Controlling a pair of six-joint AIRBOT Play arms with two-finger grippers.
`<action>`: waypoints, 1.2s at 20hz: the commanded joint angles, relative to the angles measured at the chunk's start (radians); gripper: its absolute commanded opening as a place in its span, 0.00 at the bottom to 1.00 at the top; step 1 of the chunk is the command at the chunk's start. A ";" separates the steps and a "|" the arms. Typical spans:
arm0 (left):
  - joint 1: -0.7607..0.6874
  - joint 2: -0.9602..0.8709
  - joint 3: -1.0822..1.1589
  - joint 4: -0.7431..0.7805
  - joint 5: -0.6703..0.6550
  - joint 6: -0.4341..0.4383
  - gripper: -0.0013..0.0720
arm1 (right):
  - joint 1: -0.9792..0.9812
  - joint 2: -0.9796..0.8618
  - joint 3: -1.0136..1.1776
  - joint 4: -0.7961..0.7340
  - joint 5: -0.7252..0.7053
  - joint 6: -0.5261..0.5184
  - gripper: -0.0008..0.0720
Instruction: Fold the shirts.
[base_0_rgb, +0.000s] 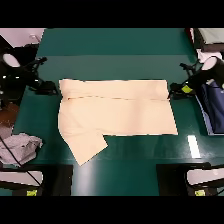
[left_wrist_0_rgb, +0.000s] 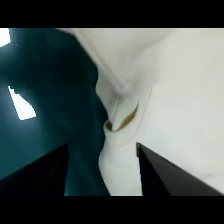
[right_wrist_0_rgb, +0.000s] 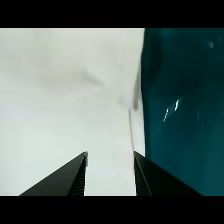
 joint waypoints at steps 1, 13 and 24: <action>0.070 0.131 -0.144 -0.007 -0.060 -0.031 0.70 | -0.053 0.152 -0.118 0.006 0.029 -0.017 0.49; 0.075 0.384 -0.814 -0.224 0.063 -0.012 0.70 | 0.013 0.353 -0.314 0.006 -0.044 -0.027 0.49; 0.075 0.384 -0.850 -0.250 0.071 -0.011 0.70 | 0.012 0.353 -0.290 0.031 -0.026 -0.027 0.49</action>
